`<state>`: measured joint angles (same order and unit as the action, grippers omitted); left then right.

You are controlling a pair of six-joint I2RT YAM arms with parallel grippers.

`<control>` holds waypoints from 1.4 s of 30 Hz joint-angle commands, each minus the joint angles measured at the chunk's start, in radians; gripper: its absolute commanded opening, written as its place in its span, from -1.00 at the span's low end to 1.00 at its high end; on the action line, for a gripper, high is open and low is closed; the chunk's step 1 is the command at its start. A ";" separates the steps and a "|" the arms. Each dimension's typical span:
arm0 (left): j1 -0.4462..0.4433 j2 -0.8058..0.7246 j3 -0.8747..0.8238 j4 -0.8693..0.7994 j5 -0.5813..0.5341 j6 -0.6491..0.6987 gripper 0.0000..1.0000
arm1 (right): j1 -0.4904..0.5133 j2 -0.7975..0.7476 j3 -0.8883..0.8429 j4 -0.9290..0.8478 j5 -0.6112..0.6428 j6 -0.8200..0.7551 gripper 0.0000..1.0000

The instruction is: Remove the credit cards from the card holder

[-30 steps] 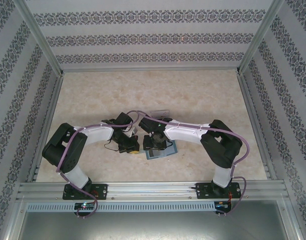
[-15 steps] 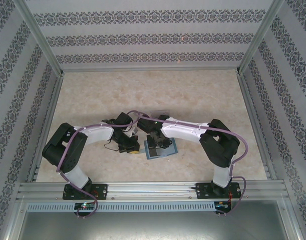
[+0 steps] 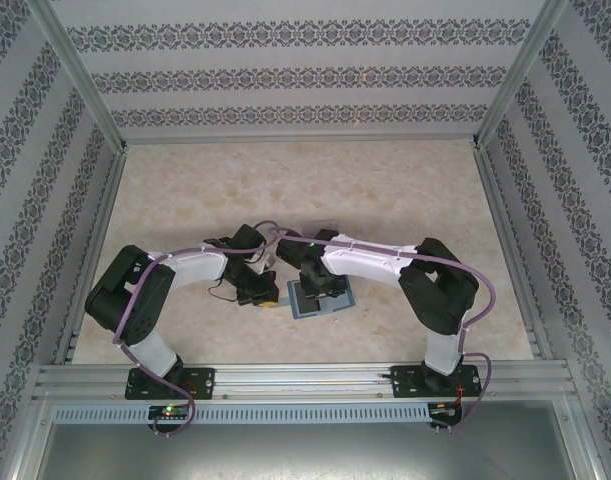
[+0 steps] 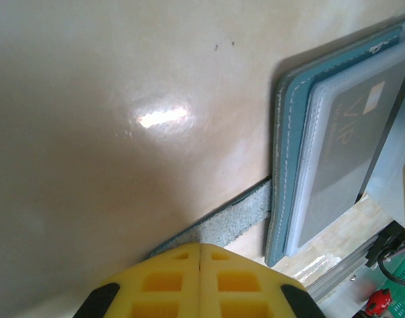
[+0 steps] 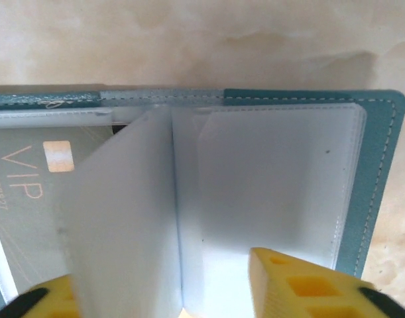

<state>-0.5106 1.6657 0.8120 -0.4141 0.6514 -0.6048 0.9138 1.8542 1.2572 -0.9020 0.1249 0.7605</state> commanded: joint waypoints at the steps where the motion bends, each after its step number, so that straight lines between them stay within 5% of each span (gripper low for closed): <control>1: -0.006 0.020 -0.004 -0.049 -0.069 0.028 -1.00 | -0.006 -0.032 -0.012 -0.027 0.028 -0.011 -0.34; 13: -0.006 0.008 -0.037 -0.075 -0.100 0.036 -1.00 | -0.036 -0.074 -0.074 -0.003 0.005 -0.036 -0.79; 27: -0.006 -0.025 -0.015 -0.116 -0.119 0.024 -1.00 | -0.087 -0.117 -0.154 -0.009 0.042 -0.060 -0.40; 42: -0.008 -0.099 0.081 -0.145 -0.128 -0.029 -0.93 | -0.121 -0.215 -0.175 0.023 -0.008 -0.085 -0.44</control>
<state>-0.5106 1.5993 0.8543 -0.5282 0.5407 -0.6102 0.8001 1.6779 1.0832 -0.8856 0.1318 0.6910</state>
